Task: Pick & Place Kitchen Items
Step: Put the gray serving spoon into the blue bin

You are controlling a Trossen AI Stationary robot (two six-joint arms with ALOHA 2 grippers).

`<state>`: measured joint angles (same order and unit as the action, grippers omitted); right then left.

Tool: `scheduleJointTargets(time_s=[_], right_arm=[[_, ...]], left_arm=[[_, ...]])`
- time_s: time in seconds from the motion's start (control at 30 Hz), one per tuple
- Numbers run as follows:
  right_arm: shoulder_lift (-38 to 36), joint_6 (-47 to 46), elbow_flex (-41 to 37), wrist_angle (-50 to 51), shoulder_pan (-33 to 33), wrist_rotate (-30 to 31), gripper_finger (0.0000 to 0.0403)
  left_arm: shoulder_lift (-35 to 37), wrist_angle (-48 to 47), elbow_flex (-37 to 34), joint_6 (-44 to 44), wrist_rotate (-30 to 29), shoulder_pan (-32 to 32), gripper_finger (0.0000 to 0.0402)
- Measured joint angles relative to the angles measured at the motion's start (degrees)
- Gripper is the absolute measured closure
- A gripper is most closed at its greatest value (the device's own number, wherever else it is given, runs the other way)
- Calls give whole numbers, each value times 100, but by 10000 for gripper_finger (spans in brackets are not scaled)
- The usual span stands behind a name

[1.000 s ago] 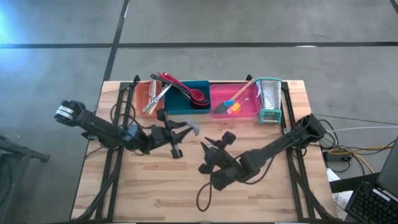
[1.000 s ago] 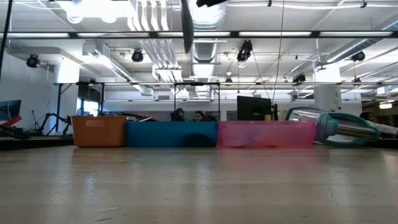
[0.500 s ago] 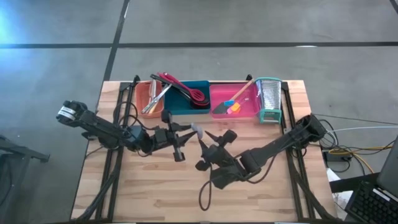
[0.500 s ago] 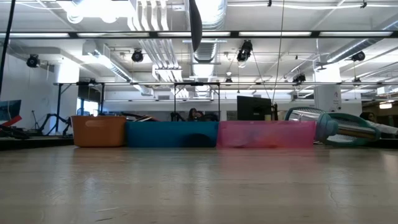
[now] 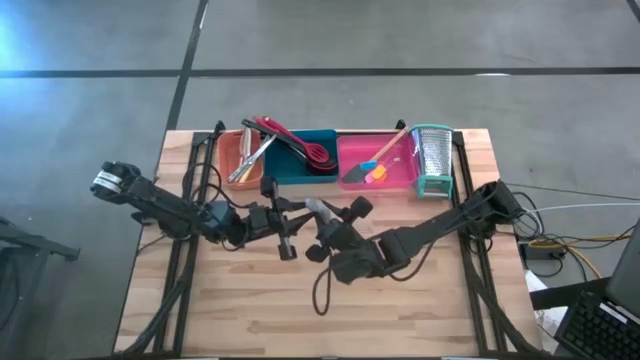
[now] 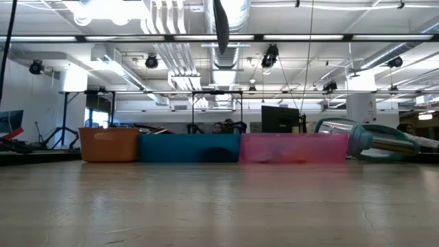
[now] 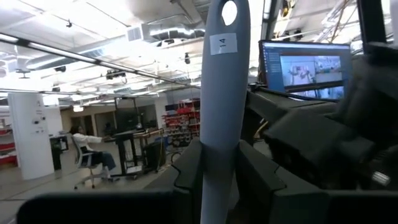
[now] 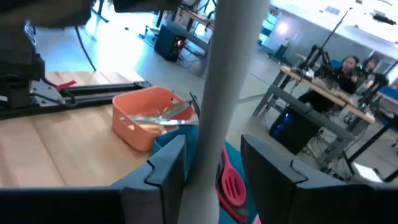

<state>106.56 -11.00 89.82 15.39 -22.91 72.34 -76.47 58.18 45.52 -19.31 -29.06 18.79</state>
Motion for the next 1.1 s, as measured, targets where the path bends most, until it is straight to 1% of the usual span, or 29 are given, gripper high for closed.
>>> scheduleJointTargets(time_s=[0.13,0.2,0.27,0.33,0.37,0.43,0.53,0.57,0.63,0.73,0.83,0.9,0.97,1.0,1.1], right_arm=[[0,789,0,-661,34,-84,271],[0,990,0,-762,35,-100,290],[-1,1019,0,-701,32,-233,322],[-20,973,-4,-673,34,-296,364],[-58,1041,-4,-678,39,-377,371],[-124,1138,4,-643,27,-406,371],[-247,1016,-8,-130,-8,-462,371],[-317,896,-9,138,-22,-514,371],[-468,438,-9,898,-55,-600,371],[-746,-882,-5,2349,-113,-655,371],[-887,-2064,-13,3547,-111,-1363,371],[-879,-2281,-41,3834,-83,-2111,371],[-870,-2029,-61,3817,25,-3271,371],[-855,-1855,-63,3743,87,-3989,371],[-809,-1365,-118,3531,217,-5860,371]], left_arm=[[0,-21,0,20,11,0,331],[0,-32,0,17,15,2,331],[0,-42,-2,3,13,2,331],[-2,-71,-17,-65,-4,4,331],[0,-70,-17,-113,-44,7,331],[13,-83,-11,-121,20,4,331],[13,-218,-28,-207,9,31,331],[49,-324,-28,-245,4,59,323],[174,-771,-31,-544,-13,115,285],[426,-1806,-5,-978,-316,268,218],[691,-3050,180,-1205,-903,386,167],[758,-4011,382,-1274,-1217,417,145],[744,-5120,623,-1233,-1330,420,132],[711,-5614,758,-1158,-1322,422,129],[562,-6719,1109,-1084,-1325,433,127]])
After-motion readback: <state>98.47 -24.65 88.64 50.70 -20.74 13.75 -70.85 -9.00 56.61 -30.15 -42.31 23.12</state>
